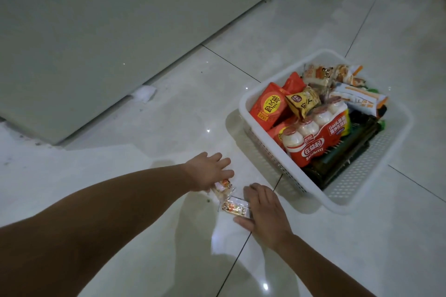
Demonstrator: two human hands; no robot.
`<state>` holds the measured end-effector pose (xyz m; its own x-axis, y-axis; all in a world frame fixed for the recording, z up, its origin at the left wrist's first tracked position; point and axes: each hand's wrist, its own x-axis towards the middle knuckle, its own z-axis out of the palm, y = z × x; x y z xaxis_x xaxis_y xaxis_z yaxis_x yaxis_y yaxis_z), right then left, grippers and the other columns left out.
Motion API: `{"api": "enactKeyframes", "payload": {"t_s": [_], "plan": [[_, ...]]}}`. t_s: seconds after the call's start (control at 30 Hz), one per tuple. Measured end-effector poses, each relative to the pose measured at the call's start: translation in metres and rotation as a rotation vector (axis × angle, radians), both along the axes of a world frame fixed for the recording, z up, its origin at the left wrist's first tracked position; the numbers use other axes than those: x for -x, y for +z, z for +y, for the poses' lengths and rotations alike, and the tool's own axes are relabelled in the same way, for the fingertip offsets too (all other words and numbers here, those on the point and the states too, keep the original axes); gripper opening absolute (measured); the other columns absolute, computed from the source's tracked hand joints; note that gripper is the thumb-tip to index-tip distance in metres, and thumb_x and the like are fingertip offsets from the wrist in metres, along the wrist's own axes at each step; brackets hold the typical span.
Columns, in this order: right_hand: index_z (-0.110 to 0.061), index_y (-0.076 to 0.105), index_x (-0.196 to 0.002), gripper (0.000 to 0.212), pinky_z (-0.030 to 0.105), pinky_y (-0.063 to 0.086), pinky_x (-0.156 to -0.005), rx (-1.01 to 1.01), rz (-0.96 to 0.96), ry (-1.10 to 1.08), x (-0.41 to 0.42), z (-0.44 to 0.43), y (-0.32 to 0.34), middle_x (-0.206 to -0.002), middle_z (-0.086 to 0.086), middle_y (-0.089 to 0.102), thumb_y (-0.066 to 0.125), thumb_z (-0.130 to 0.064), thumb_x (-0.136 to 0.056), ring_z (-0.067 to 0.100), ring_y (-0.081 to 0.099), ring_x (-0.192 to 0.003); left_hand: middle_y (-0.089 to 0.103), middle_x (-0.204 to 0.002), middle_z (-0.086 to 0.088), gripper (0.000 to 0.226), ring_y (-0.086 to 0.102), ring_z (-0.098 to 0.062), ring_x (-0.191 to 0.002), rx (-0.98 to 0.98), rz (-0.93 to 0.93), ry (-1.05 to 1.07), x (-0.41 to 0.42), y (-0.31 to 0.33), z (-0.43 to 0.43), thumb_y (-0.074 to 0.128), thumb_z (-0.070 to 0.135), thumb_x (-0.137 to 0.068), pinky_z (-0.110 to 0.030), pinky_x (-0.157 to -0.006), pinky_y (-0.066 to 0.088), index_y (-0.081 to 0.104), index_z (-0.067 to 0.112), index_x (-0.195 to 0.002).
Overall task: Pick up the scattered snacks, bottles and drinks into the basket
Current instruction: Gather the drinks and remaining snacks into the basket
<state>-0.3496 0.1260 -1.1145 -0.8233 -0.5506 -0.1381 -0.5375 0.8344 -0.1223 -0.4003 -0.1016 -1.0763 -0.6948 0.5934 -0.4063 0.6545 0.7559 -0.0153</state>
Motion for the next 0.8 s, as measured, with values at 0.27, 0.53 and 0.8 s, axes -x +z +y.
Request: {"api": "enactKeyframes", "payload": {"t_s": [0.27,0.53,0.8], "plan": [[-0.014,0.046,-0.095,0.045,0.022,0.05,-0.046,0.11,0.278,0.045,0.001,-0.018,0.017,-0.071,0.0,0.058,0.041,-0.058,-0.089,0.011,0.056,-0.056,0.046,-0.129,-0.013,0.052,0.051,-0.029,-0.11,-0.18,-0.102,0.167,-0.003,0.04,-0.014,0.038,0.045,-0.098,-0.038,-0.082,0.045,0.034,0.007,-0.133],[-0.005,0.046,-0.114,0.053,0.021,0.045,-0.045,0.352,0.563,0.01,0.052,-0.011,0.135,-0.083,0.009,0.065,0.031,-0.052,-0.095,0.018,0.063,-0.057,0.053,-0.124,-0.013,0.058,0.06,-0.033,-0.094,-0.331,0.336,0.193,0.062,0.152,0.017,0.024,0.05,-0.099,-0.041,-0.073,0.047,0.027,0.006,-0.137],[-0.01,0.025,-0.135,0.053,0.044,0.043,-0.084,0.649,0.14,-1.378,0.102,0.074,0.174,-0.131,0.021,0.048,0.04,-0.043,-0.097,0.042,0.053,-0.111,0.06,-0.111,-0.011,0.051,0.061,-0.032,-0.088,-0.359,0.366,0.424,0.09,0.174,0.047,0.037,0.052,-0.096,-0.039,-0.064,0.045,0.036,0.008,-0.123]]}}
